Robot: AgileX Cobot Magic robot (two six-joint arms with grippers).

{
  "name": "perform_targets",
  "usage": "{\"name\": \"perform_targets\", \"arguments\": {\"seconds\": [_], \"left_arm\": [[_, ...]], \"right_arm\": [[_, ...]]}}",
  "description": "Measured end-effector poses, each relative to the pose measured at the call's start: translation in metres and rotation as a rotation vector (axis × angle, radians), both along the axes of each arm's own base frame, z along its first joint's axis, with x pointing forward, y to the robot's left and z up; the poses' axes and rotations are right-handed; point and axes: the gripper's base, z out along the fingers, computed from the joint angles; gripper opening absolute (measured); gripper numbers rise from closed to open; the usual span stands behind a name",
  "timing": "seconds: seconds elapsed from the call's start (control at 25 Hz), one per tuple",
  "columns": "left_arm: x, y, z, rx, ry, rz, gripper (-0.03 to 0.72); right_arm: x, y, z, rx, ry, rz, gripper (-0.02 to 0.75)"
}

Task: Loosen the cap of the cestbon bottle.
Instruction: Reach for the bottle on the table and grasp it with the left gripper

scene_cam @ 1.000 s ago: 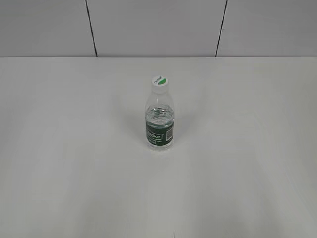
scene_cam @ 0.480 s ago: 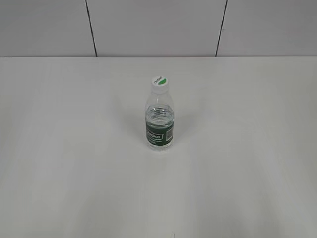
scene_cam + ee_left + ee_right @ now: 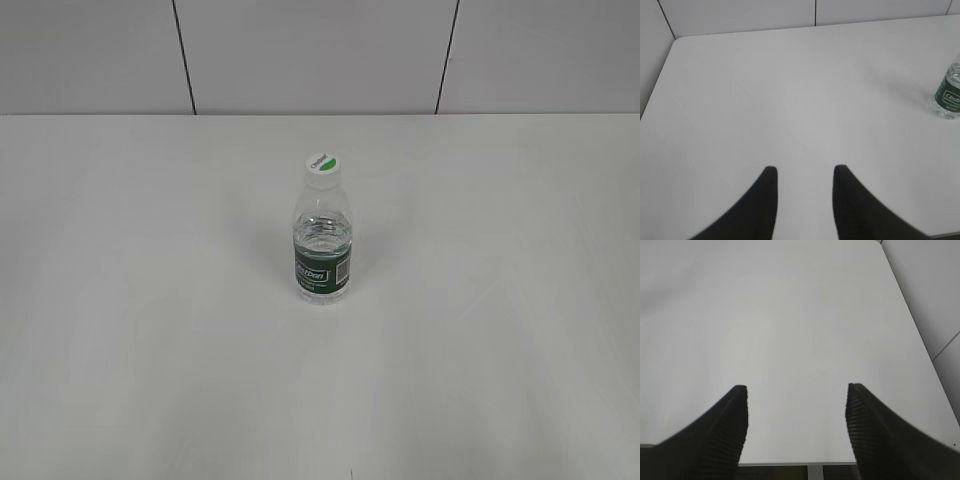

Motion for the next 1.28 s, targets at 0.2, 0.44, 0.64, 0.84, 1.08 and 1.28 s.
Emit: {"name": "perform_targets", "arguments": {"seconds": [0.2,0.44,0.64,0.84,1.08,1.28], "left_arm": [[0.0,0.0,0.0,0.0,0.0,0.0,0.239],[0.0,0.0,0.0,0.0,0.0,0.0,0.239],[0.0,0.0,0.0,0.0,0.0,0.0,0.239],[0.0,0.0,0.0,0.0,0.0,0.0,0.239],[0.0002,0.0018,0.0,0.018,0.001,0.013,0.239],[0.0069,0.0027,0.0016,0.028,0.026,0.019,0.24]], "right_arm": [[0.0,0.0,0.0,0.0,0.0,0.0,0.473],[0.0,0.0,0.0,0.0,0.0,0.0,0.473],[0.0,0.0,0.0,0.0,0.0,0.0,0.473],[0.0,0.0,0.0,0.0,0.0,0.0,0.473],[0.0,-0.0003,0.0,-0.004,0.0,-0.002,0.473],[0.0001,-0.002,0.0002,-0.02,-0.002,-0.014,0.473]]}}
